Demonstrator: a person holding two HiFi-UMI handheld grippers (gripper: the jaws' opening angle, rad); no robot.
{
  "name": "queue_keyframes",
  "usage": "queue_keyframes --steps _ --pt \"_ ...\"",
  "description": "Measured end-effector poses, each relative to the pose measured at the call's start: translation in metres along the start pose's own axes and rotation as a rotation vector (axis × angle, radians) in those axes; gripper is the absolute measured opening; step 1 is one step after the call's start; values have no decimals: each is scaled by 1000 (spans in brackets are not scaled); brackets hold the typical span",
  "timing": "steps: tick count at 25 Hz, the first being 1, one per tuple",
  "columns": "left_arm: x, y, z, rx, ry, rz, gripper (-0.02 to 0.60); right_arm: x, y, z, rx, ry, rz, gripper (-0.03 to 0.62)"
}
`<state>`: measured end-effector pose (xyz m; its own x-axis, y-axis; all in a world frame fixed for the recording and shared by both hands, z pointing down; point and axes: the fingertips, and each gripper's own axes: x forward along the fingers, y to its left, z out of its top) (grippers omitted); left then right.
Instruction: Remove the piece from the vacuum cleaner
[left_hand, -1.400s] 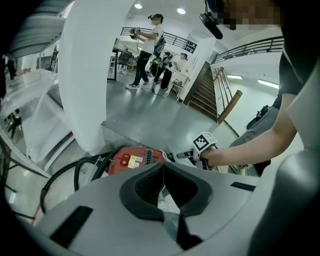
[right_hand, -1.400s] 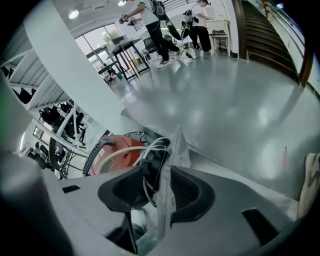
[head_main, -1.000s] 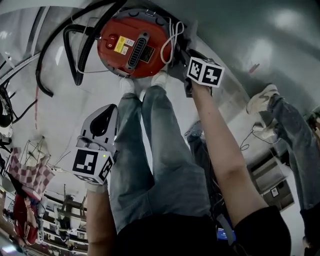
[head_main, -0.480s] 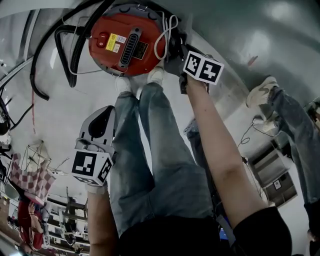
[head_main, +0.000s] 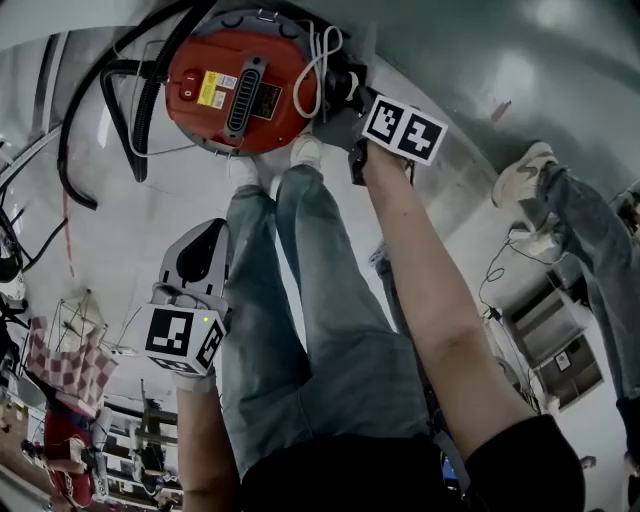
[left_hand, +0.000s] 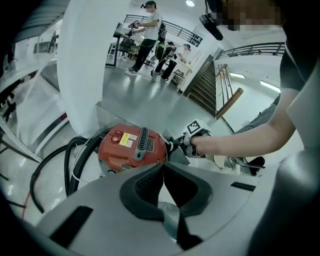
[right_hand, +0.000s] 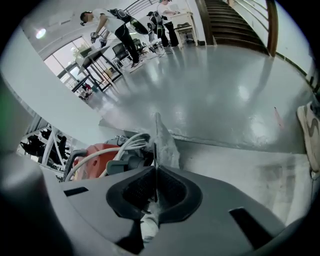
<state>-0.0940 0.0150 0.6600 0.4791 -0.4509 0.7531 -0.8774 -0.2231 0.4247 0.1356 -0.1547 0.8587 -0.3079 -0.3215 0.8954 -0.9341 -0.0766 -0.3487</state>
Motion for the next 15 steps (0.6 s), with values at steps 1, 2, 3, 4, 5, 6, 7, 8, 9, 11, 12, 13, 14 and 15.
queue_keyframes --steps 1,2,3,4,5,6,7,8,9,11,12,13,14,15 --pt "1 -1 0 5 4 -3 20 -1 -1 0 21 -9 -3 51" --pt "1 -3 -1 9 8 -5 20 -1 -1 0 41 -18 -6 50" --pt "2 -4 -1 13 11 -6 20 -2 -2 0 57 -25 -9 50" --pt "2 -4 -1 16 15 -7 20 -2 -3 0 69 -30 -12 49" --pt "3 -4 -1 19 18 -8 20 -3 -3 -1 80 -33 -15 49" --pt "4 -4 -1 22 21 -9 20 -2 -4 -1 93 -36 -18 49" --pt "5 -4 -1 26 24 -10 20 -2 -5 -2 109 -38 -18 49" --pt "5 -4 0 30 25 -10 20 -3 -6 -3 129 -41 -18 49" --pt "6 -3 0 33 26 -10 20 -3 -7 -3 154 -47 -18 49" --pt "7 -2 1 34 27 -10 20 -4 -9 -5 209 -61 -20 49" --pt "7 -2 2 34 28 -10 20 -5 -10 -6 237 -68 -21 49" --pt "7 -1 2 34 29 -11 20 -5 -10 -6 265 -73 -21 49" --pt "8 -1 3 34 30 -12 20 -6 -11 -7 292 -78 -22 49" --pt "9 0 3 35 30 -13 20 -6 -11 -7 319 -83 -22 49"
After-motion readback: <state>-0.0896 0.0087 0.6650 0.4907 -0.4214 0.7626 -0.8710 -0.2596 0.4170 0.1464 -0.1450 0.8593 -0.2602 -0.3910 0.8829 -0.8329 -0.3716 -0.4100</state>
